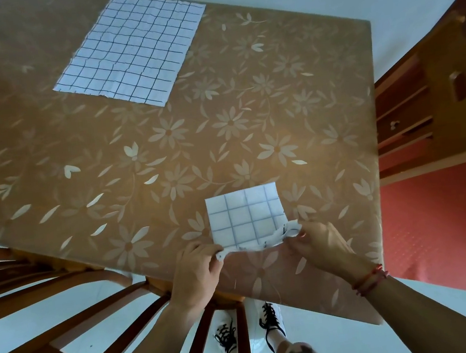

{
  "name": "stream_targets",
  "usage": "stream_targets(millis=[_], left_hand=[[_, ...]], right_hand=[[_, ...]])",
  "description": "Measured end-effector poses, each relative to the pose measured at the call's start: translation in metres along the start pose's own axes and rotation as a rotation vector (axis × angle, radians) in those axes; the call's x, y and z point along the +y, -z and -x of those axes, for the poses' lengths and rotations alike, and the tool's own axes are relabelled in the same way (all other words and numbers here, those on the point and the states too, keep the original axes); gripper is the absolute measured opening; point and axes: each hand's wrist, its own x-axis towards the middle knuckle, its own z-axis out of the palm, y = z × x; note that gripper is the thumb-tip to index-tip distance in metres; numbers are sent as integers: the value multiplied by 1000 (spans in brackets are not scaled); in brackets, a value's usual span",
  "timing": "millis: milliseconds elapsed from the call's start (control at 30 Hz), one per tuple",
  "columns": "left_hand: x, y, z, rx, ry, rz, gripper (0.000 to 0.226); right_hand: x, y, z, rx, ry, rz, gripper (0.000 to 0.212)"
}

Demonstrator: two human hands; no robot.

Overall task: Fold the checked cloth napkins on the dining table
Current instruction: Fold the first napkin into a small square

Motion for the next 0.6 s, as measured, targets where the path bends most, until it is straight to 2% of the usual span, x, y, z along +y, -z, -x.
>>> stream_targets(millis=[67, 167, 333, 467, 600], left_hand=[[0, 1, -4, 6, 81, 23, 7], [-1, -1, -12, 0, 186, 65, 12], [1, -2, -22, 35, 305, 107, 12], [3, -1, -30, 10, 358, 96, 28], [-3, -1, -37, 10, 351, 82, 26]], right_hand=[[0, 0, -6, 12, -58, 7, 17], [0, -1, -17, 42, -126, -33, 27], [-10, 1, -35, 52, -161, -71, 23], [-11, -1, -49, 62, -219, -85, 32], [-13, -2, -57, 63, -263, -50, 40]])
